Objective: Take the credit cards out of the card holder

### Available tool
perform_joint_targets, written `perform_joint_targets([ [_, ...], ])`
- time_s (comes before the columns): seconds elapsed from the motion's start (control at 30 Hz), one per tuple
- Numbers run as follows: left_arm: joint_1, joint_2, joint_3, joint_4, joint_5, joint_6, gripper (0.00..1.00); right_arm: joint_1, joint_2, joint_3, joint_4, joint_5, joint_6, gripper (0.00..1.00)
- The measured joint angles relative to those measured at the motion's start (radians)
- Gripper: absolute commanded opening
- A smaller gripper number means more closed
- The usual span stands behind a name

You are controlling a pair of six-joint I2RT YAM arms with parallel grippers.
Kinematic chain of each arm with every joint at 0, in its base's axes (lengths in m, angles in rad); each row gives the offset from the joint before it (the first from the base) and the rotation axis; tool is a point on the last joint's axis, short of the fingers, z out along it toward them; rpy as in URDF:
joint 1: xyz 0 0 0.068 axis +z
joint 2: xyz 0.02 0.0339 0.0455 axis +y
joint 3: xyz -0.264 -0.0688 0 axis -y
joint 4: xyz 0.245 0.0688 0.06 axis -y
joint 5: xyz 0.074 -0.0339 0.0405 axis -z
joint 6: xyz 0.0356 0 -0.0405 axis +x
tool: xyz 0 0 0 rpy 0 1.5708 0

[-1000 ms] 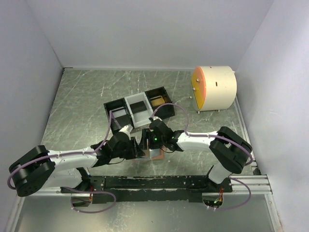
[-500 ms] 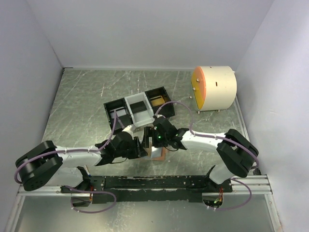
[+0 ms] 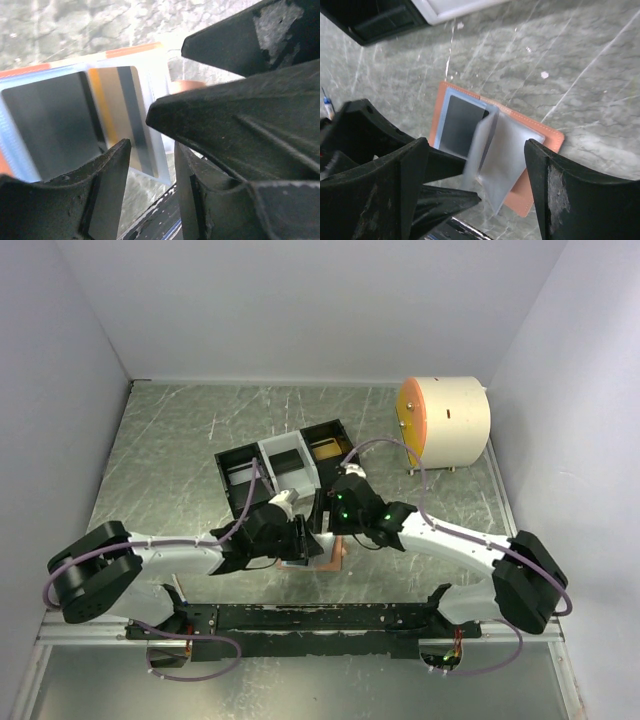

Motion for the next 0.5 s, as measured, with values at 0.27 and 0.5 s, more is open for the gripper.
perform_joint_targets([
  [0.27,-0.040,0.089,0.067,0.003,0.011,0.028,0.57,-0.029,-0.069,-0.018,-0.008,0.016,0.016,0.62],
  [0.5,-0.065,0.066,0.079,-0.051,-0.006,0.042,0.58,-0.029,-0.059,-0.044,0.022,-0.041,0.023,0.50],
])
